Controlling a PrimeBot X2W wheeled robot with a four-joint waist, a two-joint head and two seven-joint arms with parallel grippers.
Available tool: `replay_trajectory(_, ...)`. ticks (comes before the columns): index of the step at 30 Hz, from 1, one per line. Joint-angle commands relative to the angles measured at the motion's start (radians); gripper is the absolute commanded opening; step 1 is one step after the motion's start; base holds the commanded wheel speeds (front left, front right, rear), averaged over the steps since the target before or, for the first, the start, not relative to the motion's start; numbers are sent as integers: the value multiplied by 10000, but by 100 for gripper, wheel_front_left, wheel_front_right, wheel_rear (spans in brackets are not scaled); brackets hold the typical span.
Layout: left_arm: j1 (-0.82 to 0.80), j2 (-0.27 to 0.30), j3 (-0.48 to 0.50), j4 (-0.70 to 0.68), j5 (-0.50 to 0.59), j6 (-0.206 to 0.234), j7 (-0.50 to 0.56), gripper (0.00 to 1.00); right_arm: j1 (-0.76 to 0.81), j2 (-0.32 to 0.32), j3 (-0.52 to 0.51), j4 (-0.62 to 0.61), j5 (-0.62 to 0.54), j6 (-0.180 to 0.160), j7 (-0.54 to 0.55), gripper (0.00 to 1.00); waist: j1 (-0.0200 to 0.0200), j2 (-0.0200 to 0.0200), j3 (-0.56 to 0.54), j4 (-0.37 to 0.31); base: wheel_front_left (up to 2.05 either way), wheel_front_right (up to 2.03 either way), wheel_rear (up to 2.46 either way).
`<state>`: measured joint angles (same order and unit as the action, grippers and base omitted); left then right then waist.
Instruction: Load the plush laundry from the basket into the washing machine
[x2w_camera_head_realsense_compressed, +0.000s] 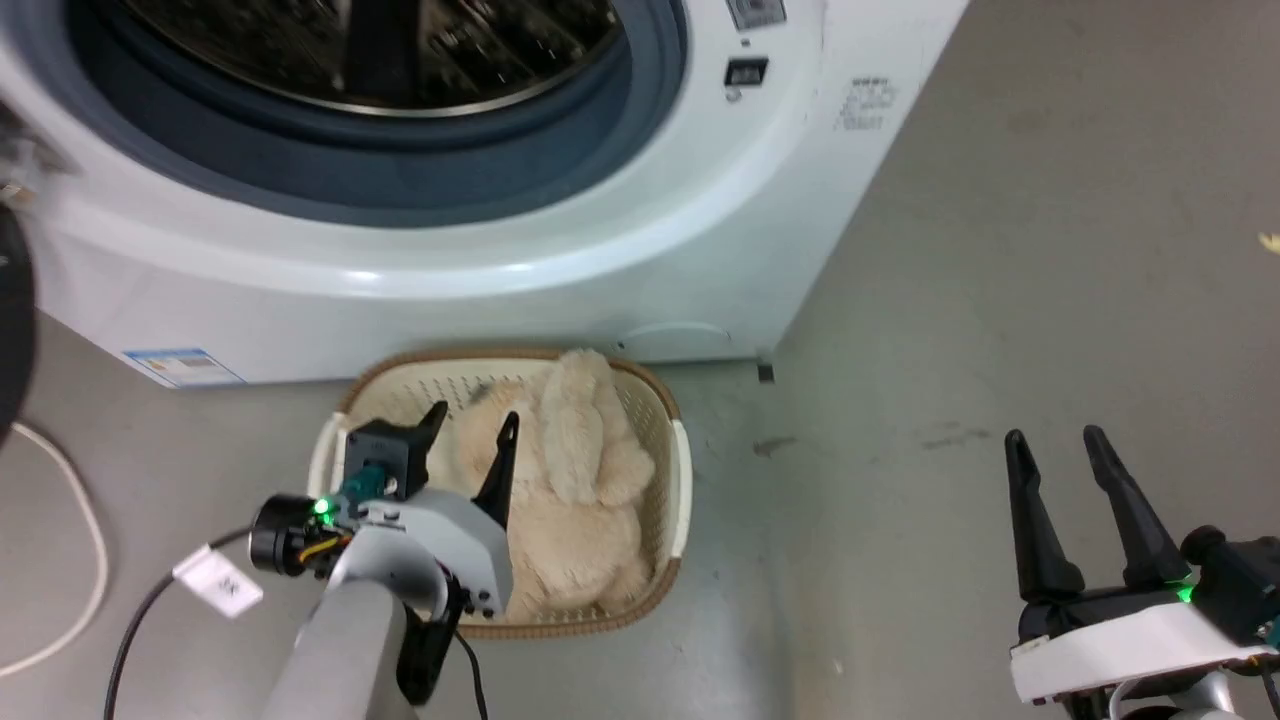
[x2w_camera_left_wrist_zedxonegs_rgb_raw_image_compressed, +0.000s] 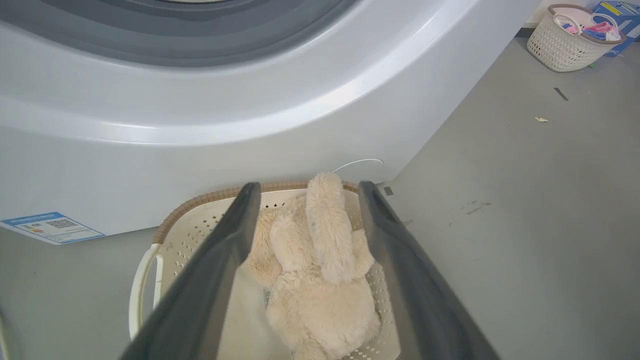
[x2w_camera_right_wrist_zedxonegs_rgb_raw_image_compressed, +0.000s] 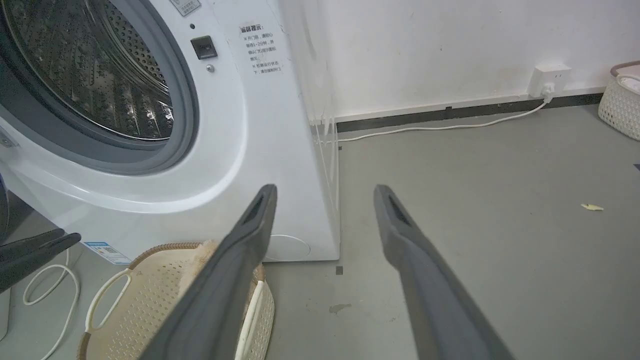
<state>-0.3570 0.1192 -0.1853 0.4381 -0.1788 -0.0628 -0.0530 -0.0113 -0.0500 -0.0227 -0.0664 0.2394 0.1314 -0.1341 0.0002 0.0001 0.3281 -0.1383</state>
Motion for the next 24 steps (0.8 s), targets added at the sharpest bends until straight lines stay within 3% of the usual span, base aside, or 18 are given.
replay_trajectory(1, -494, 127, -120, 383, -159, -72, 150, 100, -202, -1, -34, -136, 209, -3, -118, 100, -2, -1, 502, -258, 0, 0, 0)
replay_trajectory(24, -2769, 653, -985, 3241, -768, 490, 2738, 100, -244, -2, 11, -473, 1654, -5, -576, 100, -2, -1, 2900, -1596, 0, 0, 0)
